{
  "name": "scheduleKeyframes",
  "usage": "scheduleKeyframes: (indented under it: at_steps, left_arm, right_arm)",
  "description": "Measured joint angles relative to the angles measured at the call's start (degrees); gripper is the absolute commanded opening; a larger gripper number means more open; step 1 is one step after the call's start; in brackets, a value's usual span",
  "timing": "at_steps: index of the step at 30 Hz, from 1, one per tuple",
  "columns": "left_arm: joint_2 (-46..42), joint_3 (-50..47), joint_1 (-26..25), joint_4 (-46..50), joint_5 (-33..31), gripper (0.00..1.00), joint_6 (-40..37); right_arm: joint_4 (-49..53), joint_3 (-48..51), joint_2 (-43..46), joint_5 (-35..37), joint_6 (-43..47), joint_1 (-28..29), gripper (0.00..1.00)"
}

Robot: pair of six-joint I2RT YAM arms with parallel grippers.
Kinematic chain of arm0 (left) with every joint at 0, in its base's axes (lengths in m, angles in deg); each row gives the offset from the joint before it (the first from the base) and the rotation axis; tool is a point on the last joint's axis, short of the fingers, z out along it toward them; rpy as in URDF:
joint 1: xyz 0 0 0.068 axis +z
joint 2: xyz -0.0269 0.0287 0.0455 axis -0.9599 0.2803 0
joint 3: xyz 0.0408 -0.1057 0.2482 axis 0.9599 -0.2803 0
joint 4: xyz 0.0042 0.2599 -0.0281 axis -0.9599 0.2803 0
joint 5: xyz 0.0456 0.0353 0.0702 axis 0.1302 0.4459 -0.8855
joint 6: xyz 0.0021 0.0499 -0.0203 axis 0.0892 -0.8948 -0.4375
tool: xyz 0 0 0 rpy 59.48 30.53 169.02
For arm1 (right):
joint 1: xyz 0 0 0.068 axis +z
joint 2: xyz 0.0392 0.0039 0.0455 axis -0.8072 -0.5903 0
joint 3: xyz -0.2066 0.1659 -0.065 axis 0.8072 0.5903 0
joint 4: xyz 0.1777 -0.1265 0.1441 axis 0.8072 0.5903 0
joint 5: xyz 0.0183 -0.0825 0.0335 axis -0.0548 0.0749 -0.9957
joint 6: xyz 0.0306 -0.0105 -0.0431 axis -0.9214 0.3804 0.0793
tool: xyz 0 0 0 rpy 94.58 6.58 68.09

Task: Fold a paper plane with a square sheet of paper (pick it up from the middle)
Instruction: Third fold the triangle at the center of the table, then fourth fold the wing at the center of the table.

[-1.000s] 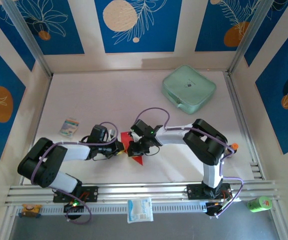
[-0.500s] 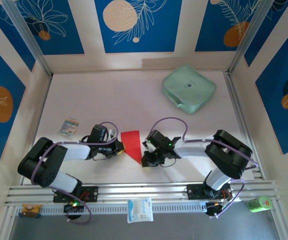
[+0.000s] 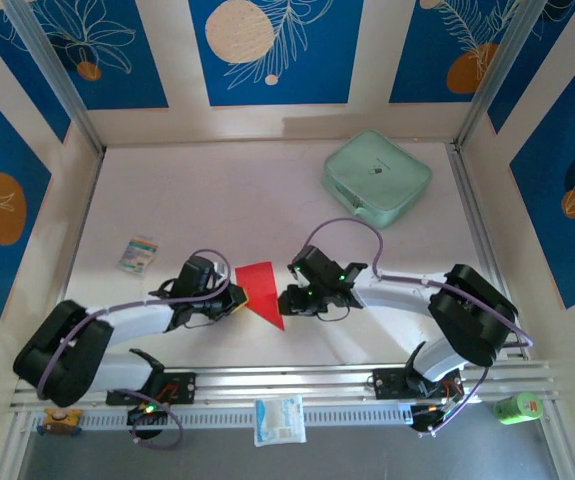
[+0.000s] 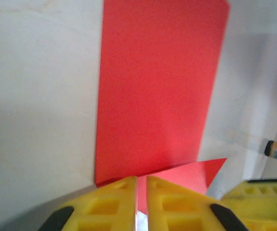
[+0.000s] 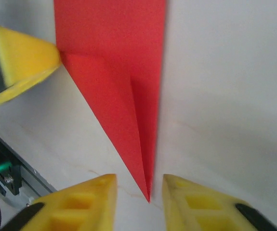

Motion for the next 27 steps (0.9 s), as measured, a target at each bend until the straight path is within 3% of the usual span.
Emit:
scheduleKeyframes:
  at_steps: [5,8,17,22,27]
  left_arm:
    - [-9.49,1.53,0.04,8.00,-4.35,0.63,-3.34]
    - [-12.63,3.80,0.81,13.07,-6.43,0.72,-7.30]
    - [-13.88,8.15,2.84,25.09,-11.98,0.85,-17.07]
    - [-13.75,8.63,3.54,26.95,-11.91,1.00,-19.87]
    - [-12.90,8.61,4.22,26.32,-8.52,1.00,-20.68]
  right_arm:
    - [-0.48,-2.89,-3.87,0.33,-0.63,-0.48,0.41]
    - [-0.74,-4.00,-5.99,0.31,-0.63,-1.01,0.40]
    - [-1.64,-5.97,-9.20,-0.50,0.31,-2.23,0.29]
    - [-2.12,-6.69,-9.64,-1.18,1.29,-2.29,0.20]
    - [-2.14,-6.64,-9.46,-1.44,2.16,-2.40,0.14]
